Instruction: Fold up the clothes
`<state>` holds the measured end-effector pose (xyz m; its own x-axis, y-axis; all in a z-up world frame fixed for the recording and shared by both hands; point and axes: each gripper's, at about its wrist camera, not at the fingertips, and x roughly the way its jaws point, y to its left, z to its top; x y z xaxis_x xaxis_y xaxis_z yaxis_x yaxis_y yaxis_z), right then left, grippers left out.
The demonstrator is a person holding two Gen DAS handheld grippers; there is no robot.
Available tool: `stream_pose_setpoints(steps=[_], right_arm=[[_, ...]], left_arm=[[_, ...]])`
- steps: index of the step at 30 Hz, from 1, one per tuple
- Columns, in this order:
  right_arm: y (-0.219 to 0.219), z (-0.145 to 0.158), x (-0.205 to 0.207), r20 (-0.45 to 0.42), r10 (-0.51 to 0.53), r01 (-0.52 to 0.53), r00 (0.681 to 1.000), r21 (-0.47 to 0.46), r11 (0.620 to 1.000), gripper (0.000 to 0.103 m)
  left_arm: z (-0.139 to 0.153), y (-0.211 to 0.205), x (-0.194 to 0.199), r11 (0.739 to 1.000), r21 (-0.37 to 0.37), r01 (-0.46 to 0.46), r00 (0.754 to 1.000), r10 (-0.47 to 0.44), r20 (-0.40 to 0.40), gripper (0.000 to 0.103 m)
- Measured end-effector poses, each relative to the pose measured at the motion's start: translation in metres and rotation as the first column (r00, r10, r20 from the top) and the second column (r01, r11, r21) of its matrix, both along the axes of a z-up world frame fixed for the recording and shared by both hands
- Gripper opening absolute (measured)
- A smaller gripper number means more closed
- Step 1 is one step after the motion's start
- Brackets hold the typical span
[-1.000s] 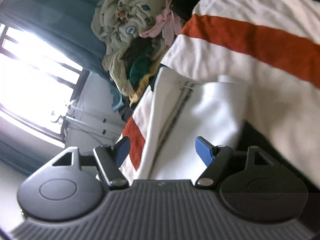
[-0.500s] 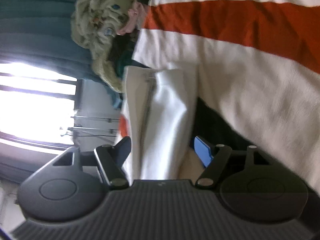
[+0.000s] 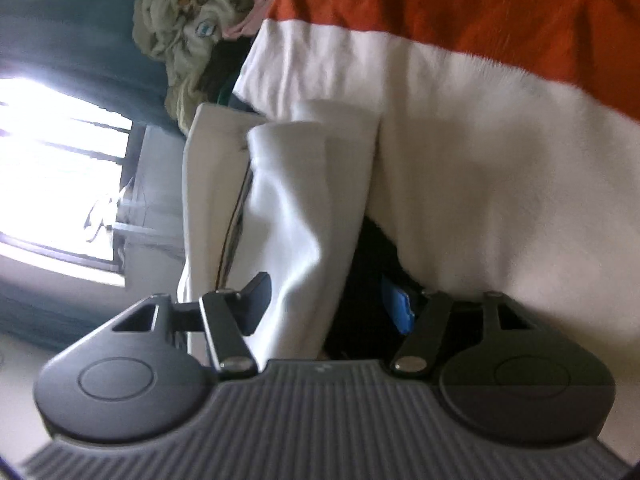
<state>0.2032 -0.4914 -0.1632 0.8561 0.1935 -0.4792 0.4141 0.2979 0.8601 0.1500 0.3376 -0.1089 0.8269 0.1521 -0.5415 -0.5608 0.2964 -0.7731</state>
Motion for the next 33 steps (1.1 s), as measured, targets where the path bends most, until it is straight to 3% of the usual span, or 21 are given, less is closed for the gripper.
stream_pose_setpoints(steps=[2,4,6,7,10,12,16,22,27,30,33], right_arm=[[0.001,0.001,0.009,0.007,-0.033,0.033,0.999,-0.031,0.999,0.062],[0.002,0.004,0.017,0.018,-0.058,0.060,0.998,-0.074,0.995,0.062],[0.002,0.006,0.021,0.014,-0.073,0.075,0.997,-0.122,0.990,0.047],[0.000,0.006,0.022,0.001,-0.080,0.080,0.997,-0.127,0.989,0.028],[-0.006,0.011,0.019,-0.023,-0.088,0.084,0.996,-0.132,0.988,0.015],[-0.010,0.022,0.014,-0.014,-0.091,0.088,0.996,-0.149,0.985,0.013],[-0.016,0.050,-0.012,0.036,-0.113,0.116,0.993,-0.103,0.988,0.012],[-0.031,0.076,-0.076,0.041,-0.187,0.190,0.981,-0.072,0.979,0.012],[-0.048,0.049,-0.125,-0.082,-0.262,0.266,0.962,0.048,0.963,0.012],[-0.057,0.024,-0.139,-0.148,-0.252,0.274,0.956,0.152,0.950,0.014],[-0.060,0.012,-0.150,-0.153,-0.243,0.270,0.958,0.198,0.942,0.017]], left_arm=[[-0.005,0.003,-0.006,0.999,-0.032,-0.022,0.999,0.023,0.031,0.037],[-0.004,0.003,-0.006,1.000,-0.002,-0.015,0.999,0.015,0.043,0.023],[0.001,0.001,-0.007,0.998,0.056,0.002,0.999,-0.004,0.046,0.016],[0.003,0.001,-0.009,0.998,0.064,0.003,0.998,-0.007,0.055,0.008],[0.011,0.001,-0.022,0.996,0.086,-0.004,0.995,-0.004,0.097,0.007],[0.015,0.002,-0.029,0.995,0.098,0.004,0.995,-0.014,0.102,0.007],[0.022,-0.003,-0.049,0.999,0.031,0.009,0.992,-0.013,0.127,0.006],[0.032,-0.010,-0.082,0.998,-0.015,0.067,0.990,-0.065,0.122,0.006],[0.029,-0.011,-0.088,0.992,0.007,0.124,0.992,-0.124,-0.020,0.009],[0.034,-0.012,-0.086,0.986,0.079,0.144,0.980,-0.131,-0.150,0.034],[0.045,-0.021,-0.083,0.969,0.168,0.180,0.959,-0.136,-0.247,0.041]])
